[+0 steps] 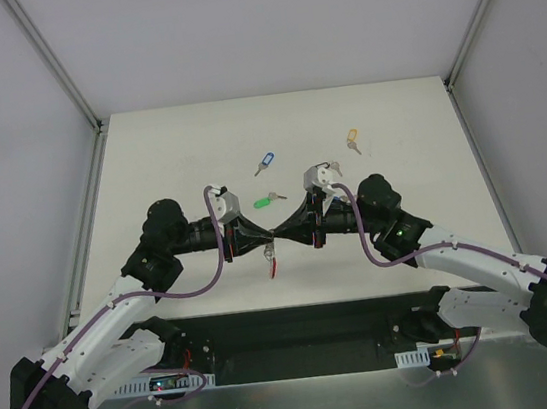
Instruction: Put the keys on the keyring
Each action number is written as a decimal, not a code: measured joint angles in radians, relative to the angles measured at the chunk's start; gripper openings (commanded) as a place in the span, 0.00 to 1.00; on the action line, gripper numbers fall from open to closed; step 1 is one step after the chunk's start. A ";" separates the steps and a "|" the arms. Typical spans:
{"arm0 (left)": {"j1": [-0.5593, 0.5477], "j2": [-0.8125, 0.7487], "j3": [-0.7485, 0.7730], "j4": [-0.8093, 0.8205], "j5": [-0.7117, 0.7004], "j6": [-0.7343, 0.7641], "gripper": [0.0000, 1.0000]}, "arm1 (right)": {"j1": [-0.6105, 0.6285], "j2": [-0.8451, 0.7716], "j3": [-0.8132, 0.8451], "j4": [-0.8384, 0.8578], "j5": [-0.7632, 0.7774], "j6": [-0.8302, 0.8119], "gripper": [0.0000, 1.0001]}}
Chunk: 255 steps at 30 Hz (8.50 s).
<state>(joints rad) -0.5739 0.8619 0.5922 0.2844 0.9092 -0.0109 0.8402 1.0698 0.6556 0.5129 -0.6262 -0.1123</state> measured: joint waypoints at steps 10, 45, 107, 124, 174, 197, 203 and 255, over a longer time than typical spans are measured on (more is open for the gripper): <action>0.002 0.002 0.000 0.006 0.019 -0.008 0.00 | -0.001 0.003 0.000 0.007 -0.011 0.004 0.01; -0.003 0.075 0.024 -0.284 -0.222 0.242 0.00 | -0.123 -0.029 0.098 -0.625 0.823 0.082 0.68; -0.049 0.159 0.061 -0.283 -0.290 0.240 0.00 | -0.204 0.880 0.633 -0.971 1.049 -0.292 0.18; -0.049 0.160 0.062 -0.283 -0.290 0.240 0.00 | -0.202 0.856 0.621 -0.974 1.060 -0.297 0.01; -0.049 0.067 0.061 -0.307 -0.189 0.364 0.00 | -0.086 -0.186 -0.082 -0.367 0.156 -0.253 0.01; -0.069 0.150 0.061 -0.311 -0.068 0.408 0.00 | 0.147 -0.058 0.005 -0.445 0.287 -0.413 0.01; -0.069 0.160 0.061 -0.311 -0.054 0.408 0.00 | 0.182 -0.054 0.019 -0.462 0.354 -0.440 0.01; -0.082 0.198 0.061 -0.308 -0.050 0.407 0.00 | 0.247 -0.042 0.059 -0.538 0.474 -0.496 0.01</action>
<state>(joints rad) -0.6559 1.0595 0.6537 -0.0235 0.8593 0.3962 1.0874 1.0283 0.7147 -0.0250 -0.1520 -0.6079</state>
